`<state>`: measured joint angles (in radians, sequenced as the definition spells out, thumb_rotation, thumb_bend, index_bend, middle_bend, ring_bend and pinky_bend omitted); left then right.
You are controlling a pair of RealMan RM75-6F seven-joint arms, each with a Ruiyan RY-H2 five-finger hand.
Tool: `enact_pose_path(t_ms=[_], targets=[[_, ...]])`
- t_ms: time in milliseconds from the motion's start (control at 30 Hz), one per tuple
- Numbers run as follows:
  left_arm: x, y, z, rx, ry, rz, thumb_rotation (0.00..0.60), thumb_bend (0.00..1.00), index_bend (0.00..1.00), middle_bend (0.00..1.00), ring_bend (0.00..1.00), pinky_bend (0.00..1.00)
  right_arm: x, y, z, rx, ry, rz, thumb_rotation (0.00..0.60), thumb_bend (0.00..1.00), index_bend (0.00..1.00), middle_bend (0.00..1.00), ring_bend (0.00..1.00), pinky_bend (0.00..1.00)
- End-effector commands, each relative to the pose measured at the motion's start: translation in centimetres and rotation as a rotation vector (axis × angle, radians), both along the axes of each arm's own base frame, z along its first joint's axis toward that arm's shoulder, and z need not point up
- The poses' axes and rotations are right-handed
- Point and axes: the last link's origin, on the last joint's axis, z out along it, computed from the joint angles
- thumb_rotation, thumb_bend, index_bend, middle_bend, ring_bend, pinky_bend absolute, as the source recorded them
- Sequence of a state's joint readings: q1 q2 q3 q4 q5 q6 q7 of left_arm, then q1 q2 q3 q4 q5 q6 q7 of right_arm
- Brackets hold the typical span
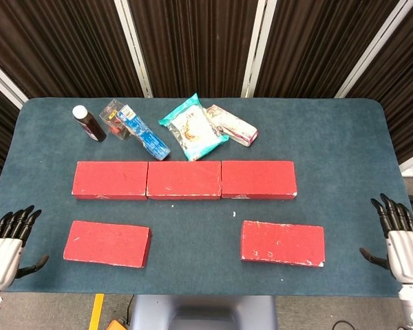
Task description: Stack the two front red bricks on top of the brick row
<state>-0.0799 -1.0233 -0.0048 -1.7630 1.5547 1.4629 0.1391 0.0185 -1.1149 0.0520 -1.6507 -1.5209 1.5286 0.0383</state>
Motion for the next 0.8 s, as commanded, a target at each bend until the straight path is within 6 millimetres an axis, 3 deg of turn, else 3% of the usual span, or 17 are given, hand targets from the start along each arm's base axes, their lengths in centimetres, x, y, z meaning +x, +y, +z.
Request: enact_pose_path(t_ms=[33, 100, 200, 433, 800], targets=[[1.9, 0.4, 1.1, -0.054, 0.118, -0.012, 0.600, 0.20, 0.00, 0.00, 0.00, 0.00, 0.0, -0.3, -0.3, 0.021, 0.005, -0.006, 0.600, 0.00, 0.07, 0.03, 0.00, 0.00], [2.8, 0.5, 1.3, -0.097, 0.146, -0.007, 0.600, 0.16, 0.00, 0.00, 0.00, 0.00, 0.0, -0.4, -0.4, 0.025, 0.009, -0.006, 0.600, 0.00, 0.07, 0.03, 0.00, 0.00], [3.8, 0.7, 1.3, -0.180, 0.142, 0.013, 0.600, 0.00, 0.00, 0.00, 0.00, 0.00, 0.0, -0.5, -0.6, 0.030, 0.012, -0.013, 0.600, 0.00, 0.07, 0.03, 0.00, 0.00], [5.6, 1.3, -0.4, -0.358, 0.135, 0.031, 0.600, 0.00, 0.00, 0.00, 0.00, 0.00, 0.0, -0.8, -1.1, 0.048, 0.024, -0.022, 0.600, 0.00, 0.07, 0.03, 0.00, 0.00], [7.7, 2.6, -4.5, -0.470, 0.156, 0.016, 0.600, 0.00, 0.00, 0.00, 0.00, 0.00, -0.1, -1.1, -1.6, 0.070, 0.036, -0.029, 0.600, 0.00, 0.07, 0.03, 0.00, 0.00]])
